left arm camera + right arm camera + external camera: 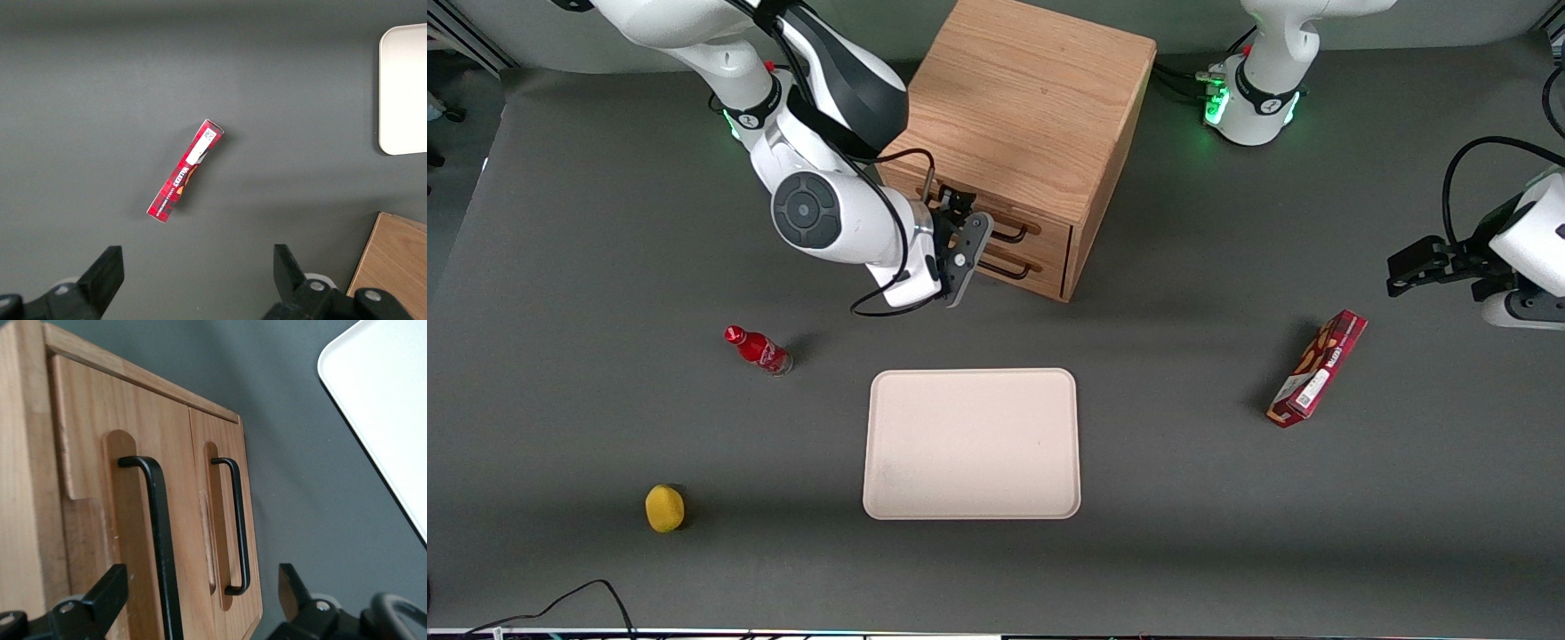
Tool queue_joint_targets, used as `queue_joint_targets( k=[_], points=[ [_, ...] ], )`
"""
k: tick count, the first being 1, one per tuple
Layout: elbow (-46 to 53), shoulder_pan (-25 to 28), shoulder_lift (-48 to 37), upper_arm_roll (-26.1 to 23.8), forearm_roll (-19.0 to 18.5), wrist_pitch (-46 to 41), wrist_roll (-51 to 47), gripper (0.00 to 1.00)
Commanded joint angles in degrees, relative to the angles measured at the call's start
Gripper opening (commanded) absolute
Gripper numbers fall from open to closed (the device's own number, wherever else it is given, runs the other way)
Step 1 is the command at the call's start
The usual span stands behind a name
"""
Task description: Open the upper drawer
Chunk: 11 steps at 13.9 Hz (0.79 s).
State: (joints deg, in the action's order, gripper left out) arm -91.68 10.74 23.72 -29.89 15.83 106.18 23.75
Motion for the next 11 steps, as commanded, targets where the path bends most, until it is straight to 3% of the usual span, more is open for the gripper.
queue_joint_targets(
  k=[1, 8, 11],
  points=[
    [-2.09, -0.11, -0.69, -0.17, 0.60, 2.01, -0.90, 1.00],
    [-6.04, -0.11, -1.31, -0.78, 0.51, 5.70, -0.81, 1.00],
    [-5.88, -0.20, -0.43, -0.78, -1.59, 6.85, -0.81, 1.00]
  ],
)
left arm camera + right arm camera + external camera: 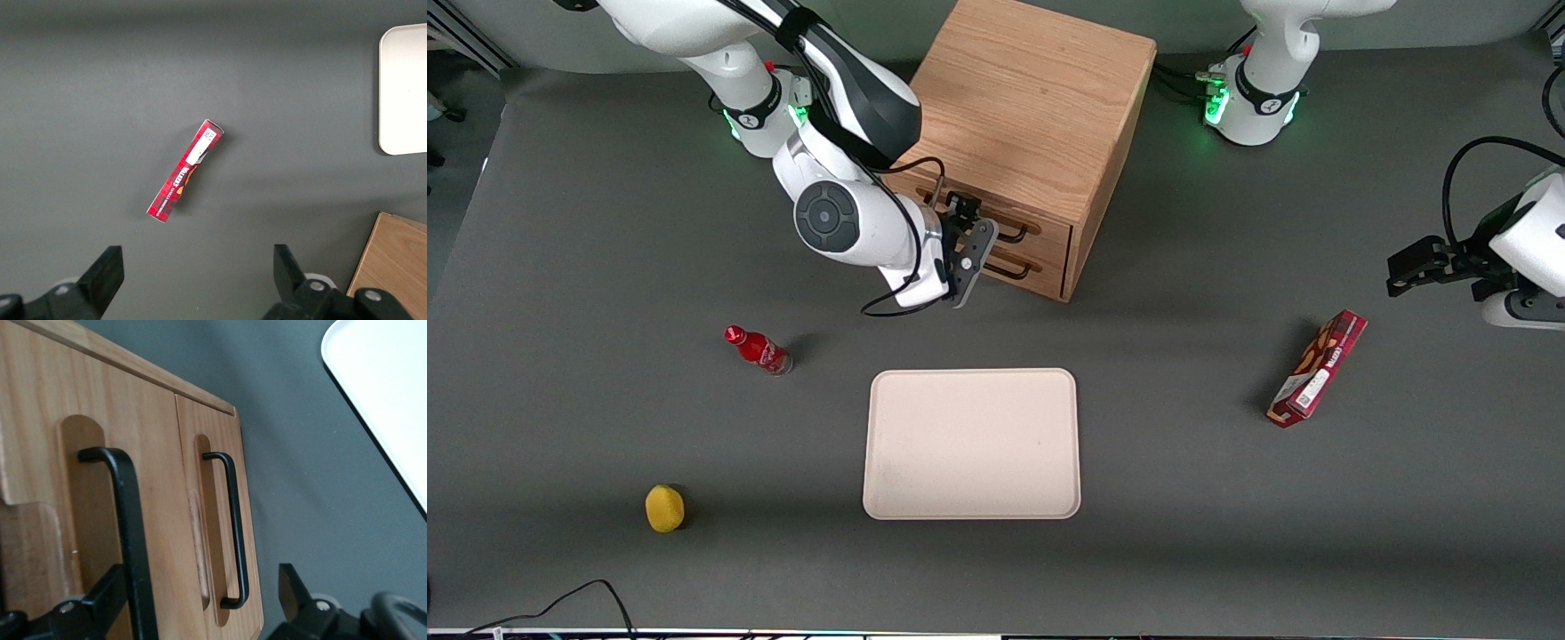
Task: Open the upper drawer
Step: 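Pull the handle outward with the right gripper, sliding the drawer open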
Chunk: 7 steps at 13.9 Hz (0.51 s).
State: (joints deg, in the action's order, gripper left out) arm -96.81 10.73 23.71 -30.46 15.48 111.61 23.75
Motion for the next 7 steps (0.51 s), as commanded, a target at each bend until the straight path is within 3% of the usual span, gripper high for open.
queue_joint_targets(
  k=[1, 7],
  points=[
    [-0.32, -0.45, 0.10, -0.13, -2.64, 1.68, -0.72, 1.00],
    [5.75, -1.33, 3.53, 2.50, -5.72, 1.07, -0.46, 1.00]
  ],
)
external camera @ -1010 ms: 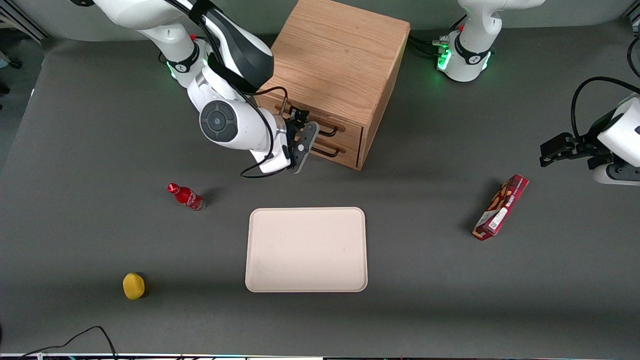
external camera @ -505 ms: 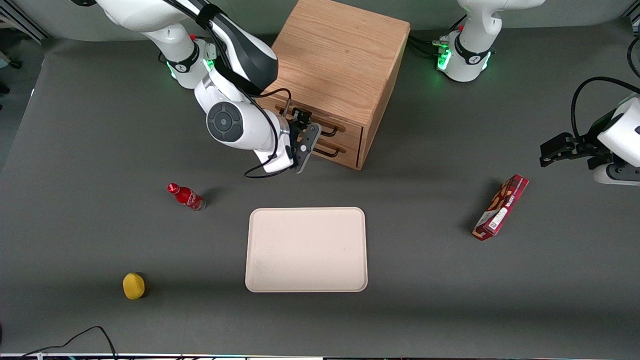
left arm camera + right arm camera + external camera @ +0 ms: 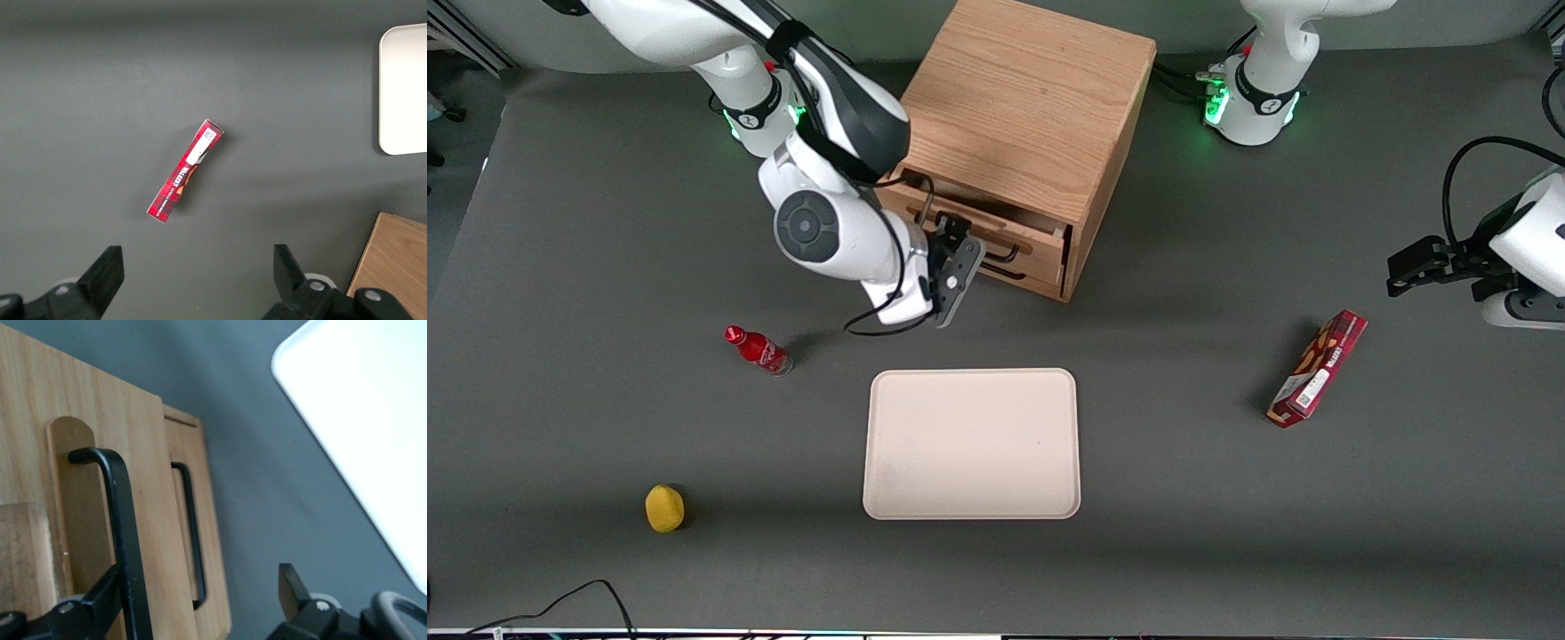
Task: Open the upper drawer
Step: 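Pull the handle outward with the right gripper, sliding the drawer open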
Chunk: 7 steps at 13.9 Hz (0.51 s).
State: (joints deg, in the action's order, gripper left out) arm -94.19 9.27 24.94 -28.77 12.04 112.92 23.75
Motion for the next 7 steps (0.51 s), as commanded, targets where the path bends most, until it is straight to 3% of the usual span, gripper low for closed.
queue_joint_targets(
  k=[1, 4, 7],
  points=[
    [3.58, 0.13, 2.74, 1.00, -2.45, -0.24, -0.37, 1.00],
    [7.87, 0.13, 5.19, 2.93, -2.63, -1.81, -0.02, 1.00],
    [17.17, 0.13, 10.82, 3.46, -6.67, -7.34, -0.02, 1.00]
  ],
)
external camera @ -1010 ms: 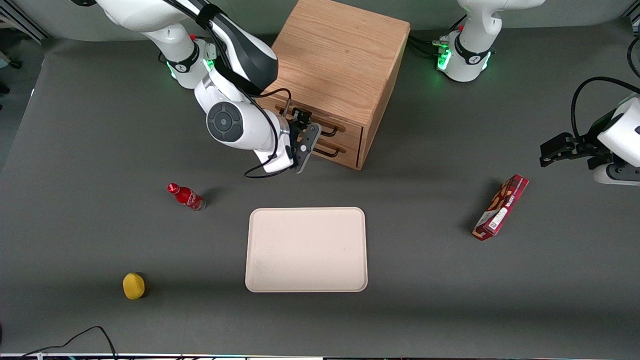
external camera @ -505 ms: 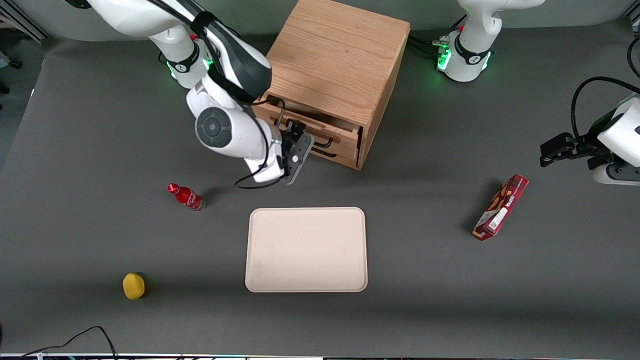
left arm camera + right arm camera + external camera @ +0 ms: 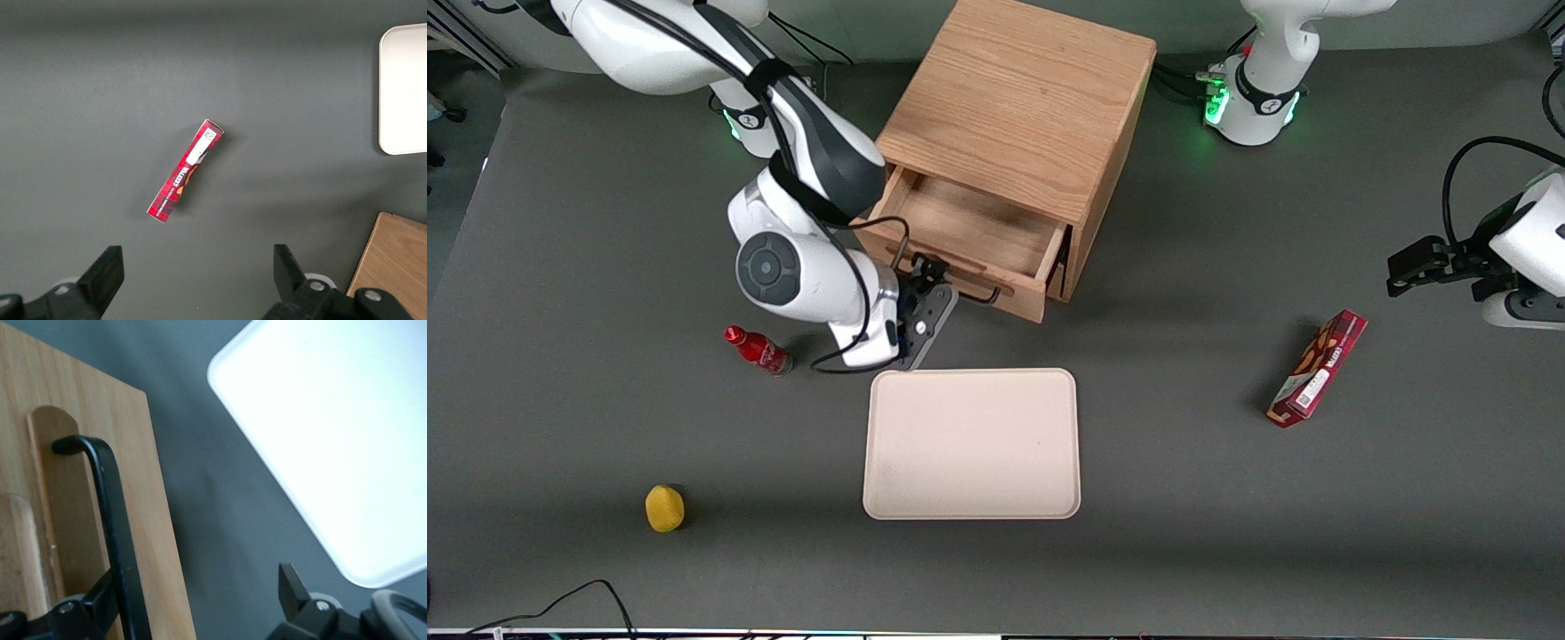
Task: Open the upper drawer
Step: 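Pull the handle outward with the right gripper, sliding the drawer open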
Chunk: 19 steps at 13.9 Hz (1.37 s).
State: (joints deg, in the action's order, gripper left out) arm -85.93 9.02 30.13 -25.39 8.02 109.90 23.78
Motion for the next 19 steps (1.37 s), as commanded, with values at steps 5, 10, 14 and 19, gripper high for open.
queue_joint_targets(
  k=[5, 10, 14, 19],
  points=[
    [14.20, 0.30, 8.89, 3.94, -2.66, -5.40, 4.50, 1.00],
    [22.18, 0.38, 10.65, 8.95, -2.31, -9.33, 9.70, 1.00],
    [29.67, 0.30, 8.13, 8.96, -2.30, -19.43, 9.35, 1.00],
    [28.89, -1.19, -9.01, 17.54, -2.66, -28.84, -0.65, 1.00]
  ],
)
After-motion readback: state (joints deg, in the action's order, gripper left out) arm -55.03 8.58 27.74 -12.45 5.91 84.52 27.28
